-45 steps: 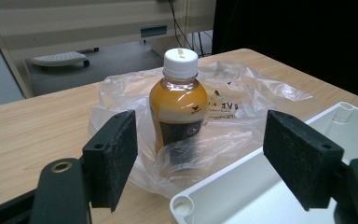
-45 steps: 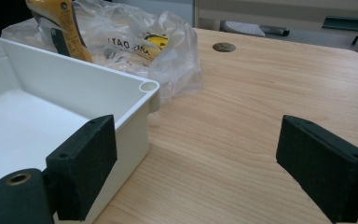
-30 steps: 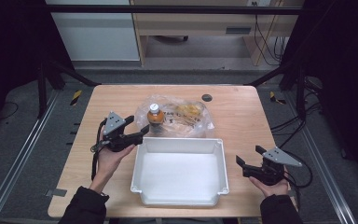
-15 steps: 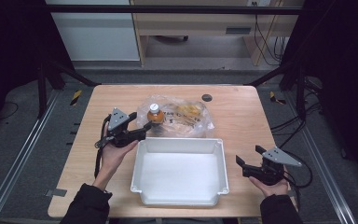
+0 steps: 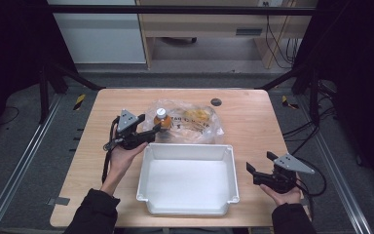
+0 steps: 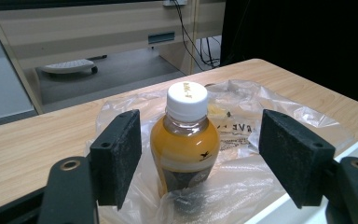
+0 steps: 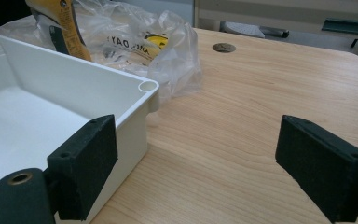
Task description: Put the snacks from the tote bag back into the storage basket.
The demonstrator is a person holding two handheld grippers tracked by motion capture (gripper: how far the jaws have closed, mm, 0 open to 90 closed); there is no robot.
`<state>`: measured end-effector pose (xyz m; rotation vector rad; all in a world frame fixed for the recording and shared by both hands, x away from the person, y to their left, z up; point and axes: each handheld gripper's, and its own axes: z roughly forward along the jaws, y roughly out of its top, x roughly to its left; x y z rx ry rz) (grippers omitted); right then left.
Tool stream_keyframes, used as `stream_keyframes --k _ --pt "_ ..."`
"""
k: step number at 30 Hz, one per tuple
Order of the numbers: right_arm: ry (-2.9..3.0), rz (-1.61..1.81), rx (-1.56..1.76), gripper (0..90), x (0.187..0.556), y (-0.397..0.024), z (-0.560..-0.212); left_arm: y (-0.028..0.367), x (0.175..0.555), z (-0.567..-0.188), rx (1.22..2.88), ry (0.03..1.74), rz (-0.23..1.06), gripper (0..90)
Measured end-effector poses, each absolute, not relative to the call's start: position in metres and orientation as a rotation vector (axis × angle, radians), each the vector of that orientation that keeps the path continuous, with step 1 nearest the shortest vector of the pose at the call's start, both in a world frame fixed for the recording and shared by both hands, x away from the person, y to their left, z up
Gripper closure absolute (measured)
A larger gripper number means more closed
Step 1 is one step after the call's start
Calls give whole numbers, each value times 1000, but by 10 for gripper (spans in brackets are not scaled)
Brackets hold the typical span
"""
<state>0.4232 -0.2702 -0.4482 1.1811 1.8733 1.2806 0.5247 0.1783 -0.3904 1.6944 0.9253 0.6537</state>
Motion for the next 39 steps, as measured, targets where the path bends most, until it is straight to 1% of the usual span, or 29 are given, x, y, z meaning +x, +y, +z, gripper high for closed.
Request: stream_keyframes --k 13,26,39 --pt "1873 1281 1180 132 423 -270 -448 167 536 -389 1707 906 686 318" --pt "1875 1279 1178 133 424 -270 -448 157 547 -392 1719 923 704 336" --pt "1878 1281 1182 133 424 -270 -448 153 558 -398 1718 947 717 407"
